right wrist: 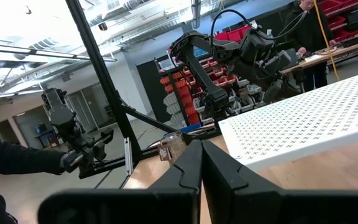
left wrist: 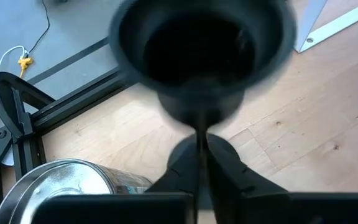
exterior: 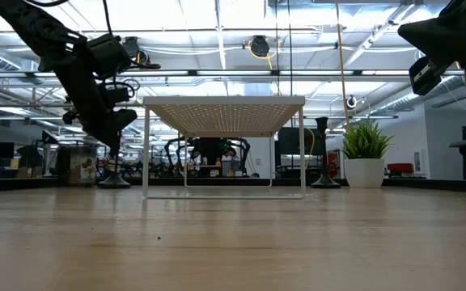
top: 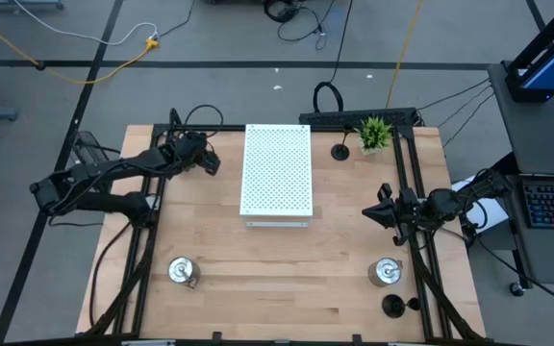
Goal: Pick & Place candle stick holders
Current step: Put the top left black candle holder on the shelf
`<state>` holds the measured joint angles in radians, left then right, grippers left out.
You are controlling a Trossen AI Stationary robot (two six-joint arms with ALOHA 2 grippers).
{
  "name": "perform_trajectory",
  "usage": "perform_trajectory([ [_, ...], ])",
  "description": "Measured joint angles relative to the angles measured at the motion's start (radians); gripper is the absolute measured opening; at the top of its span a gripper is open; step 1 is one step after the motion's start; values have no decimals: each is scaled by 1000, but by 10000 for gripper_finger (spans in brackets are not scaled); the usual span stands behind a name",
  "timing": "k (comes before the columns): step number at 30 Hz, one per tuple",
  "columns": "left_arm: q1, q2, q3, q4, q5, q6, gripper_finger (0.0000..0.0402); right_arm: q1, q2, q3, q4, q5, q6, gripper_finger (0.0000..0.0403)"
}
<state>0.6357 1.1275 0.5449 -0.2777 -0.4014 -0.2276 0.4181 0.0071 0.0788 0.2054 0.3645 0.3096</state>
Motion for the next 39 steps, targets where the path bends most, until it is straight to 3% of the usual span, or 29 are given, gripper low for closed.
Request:
perform_trajectory([
  [9, 0, 0, 0, -1, 0, -2, 3, 0, 0, 0, 0, 0, 0, 0],
  [19, 0, 0, 0, -42, 0, -57, 33, 0, 0, 0, 0, 0, -3, 0],
  [23, 0, 0, 0, -77, 15, -87, 71, 0, 0, 0, 0, 0, -4, 0],
  [32, 0, 0, 0, -17, 3, -50, 199, 0, 0, 0, 0, 0, -8, 0],
  [39, 8, 39, 0, 26, -10, -3, 238, 0, 0, 0, 0, 0, -8, 0],
])
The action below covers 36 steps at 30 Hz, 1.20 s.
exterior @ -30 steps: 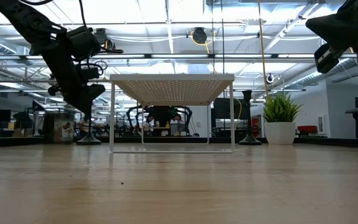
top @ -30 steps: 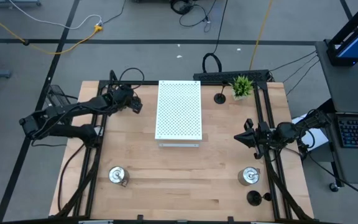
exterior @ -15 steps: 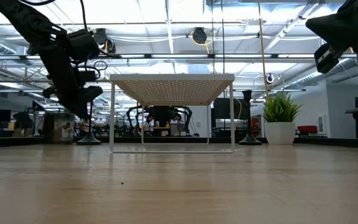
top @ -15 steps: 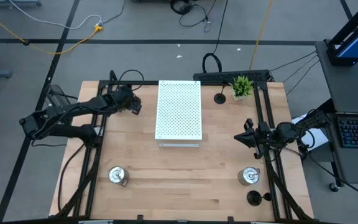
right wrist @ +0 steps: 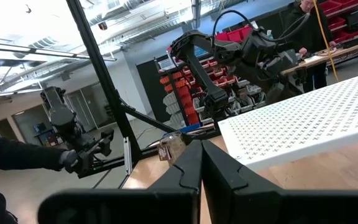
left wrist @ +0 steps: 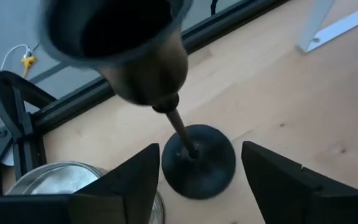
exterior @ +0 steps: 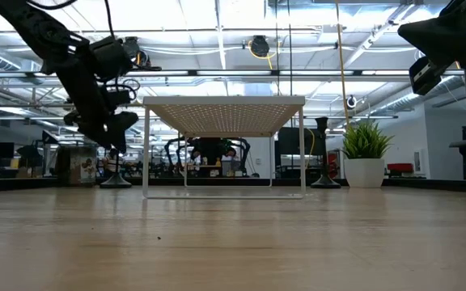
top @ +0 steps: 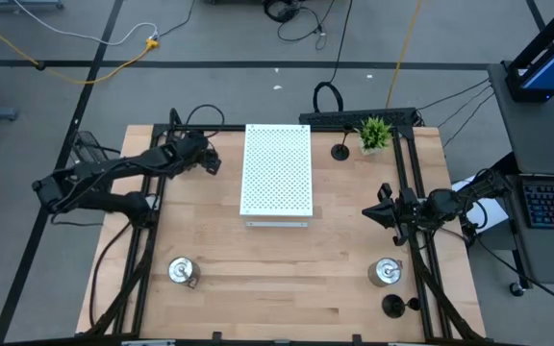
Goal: Pick & Place candle stick holders
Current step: Put the top left black candle holder on the shelf
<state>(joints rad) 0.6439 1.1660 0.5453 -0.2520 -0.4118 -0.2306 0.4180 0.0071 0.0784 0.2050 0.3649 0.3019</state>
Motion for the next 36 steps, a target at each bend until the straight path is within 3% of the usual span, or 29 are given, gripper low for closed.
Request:
perform_trajectory([
  [7, 32, 99, 0, 120, 1, 0, 230, 0, 0, 0, 0, 0, 21, 0],
  [14, 53, 109, 0, 156, 12, 0, 204, 0, 0, 0, 0, 0, 30, 0],
  [19, 53, 108, 0, 156, 23, 4, 155, 0, 0, 0, 0, 0, 29, 0],
  [28, 78, 107, 1, 180, 16, 10, 17, 0, 0, 0, 0, 2, 33, 0],
  [36, 98, 104, 0, 231, 126, -4, 12, 0, 0, 0, 0, 2, 45, 0],
])
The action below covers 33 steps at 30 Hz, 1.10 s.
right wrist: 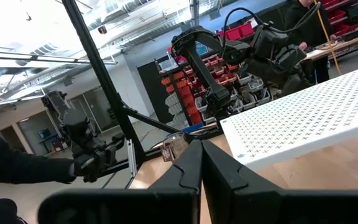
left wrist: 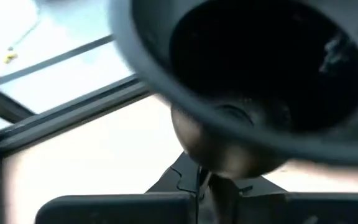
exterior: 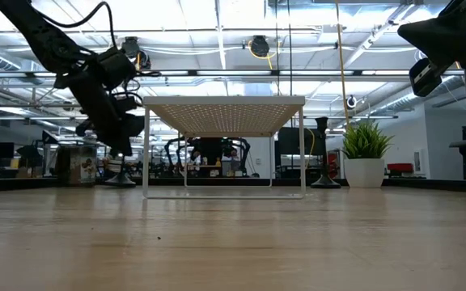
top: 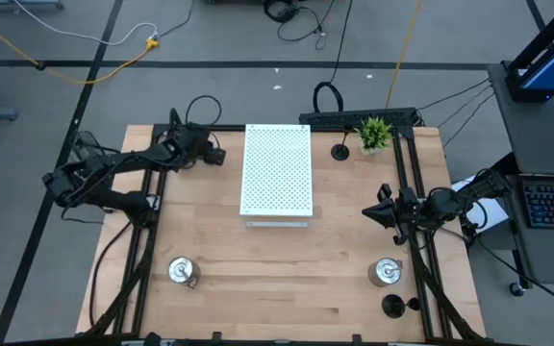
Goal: Pick & Place candle stick holders
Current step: Put the top left black candle holder on the shelf
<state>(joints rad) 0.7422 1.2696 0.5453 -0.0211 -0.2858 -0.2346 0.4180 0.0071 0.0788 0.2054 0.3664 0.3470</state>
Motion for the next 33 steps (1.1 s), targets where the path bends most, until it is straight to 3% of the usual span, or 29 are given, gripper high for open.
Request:
perform_trajectory([
  [4, -11, -46, 6, 48, 39, -35, 13, 0, 0, 0, 0, 0, 0, 0],
  [9, -26, -155, 55, 42, -8, 1, 12, 0, 0, 0, 3, -1, 0, 0],
  [14, -38, -236, 160, -92, -31, 21, 12, 0, 0, 0, 3, -1, 0, 0],
  [23, -137, -255, 404, -394, -87, 23, 12, 0, 0, 0, 4, -1, 0, 0],
  [33, -266, -254, 529, -461, -109, -23, 12, 0, 0, 0, 8, -1, 0, 0],
])
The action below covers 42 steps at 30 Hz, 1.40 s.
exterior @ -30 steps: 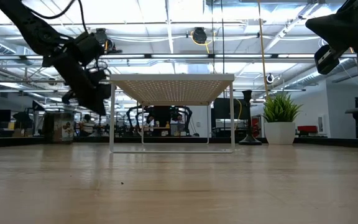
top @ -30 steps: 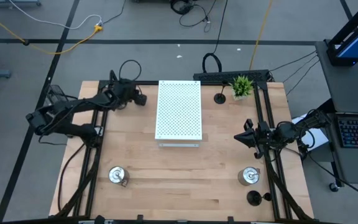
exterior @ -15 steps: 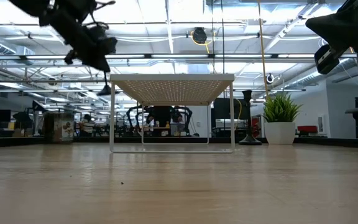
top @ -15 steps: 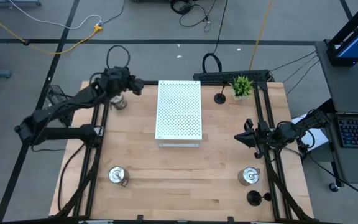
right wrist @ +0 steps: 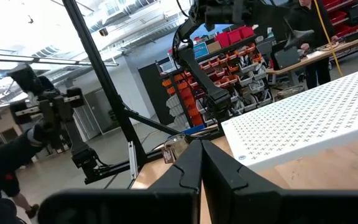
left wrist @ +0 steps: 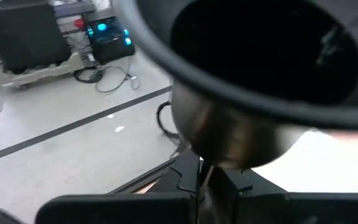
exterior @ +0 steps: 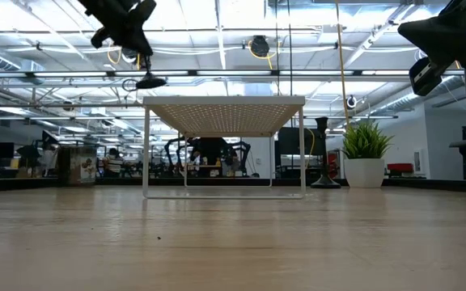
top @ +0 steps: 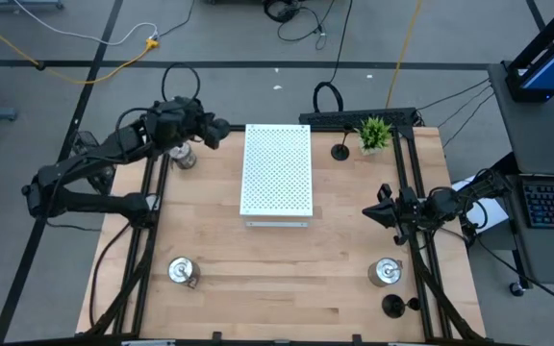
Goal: Pick & Place candle stick holders
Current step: Put the top left black candle holder on the shelf
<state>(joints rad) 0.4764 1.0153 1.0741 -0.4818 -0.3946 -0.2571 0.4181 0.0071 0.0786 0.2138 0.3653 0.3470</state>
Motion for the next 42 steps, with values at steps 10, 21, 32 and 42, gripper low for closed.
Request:
perform_trajectory([
  [10, -135, 105, 71, 8, 37, -53, 12, 0, 0, 0, 23, 0, 0, 0],
  [21, -159, 331, 307, -129, 36, 25, 12, 0, 0, 0, 22, 1, 0, 0],
  [32, -61, 442, 361, -118, 133, 73, 12, 0, 0, 0, 22, 1, 0, 0],
  [42, 12, 500, 361, -79, 169, 99, 12, 0, 0, 0, 22, 1, 0, 0],
])
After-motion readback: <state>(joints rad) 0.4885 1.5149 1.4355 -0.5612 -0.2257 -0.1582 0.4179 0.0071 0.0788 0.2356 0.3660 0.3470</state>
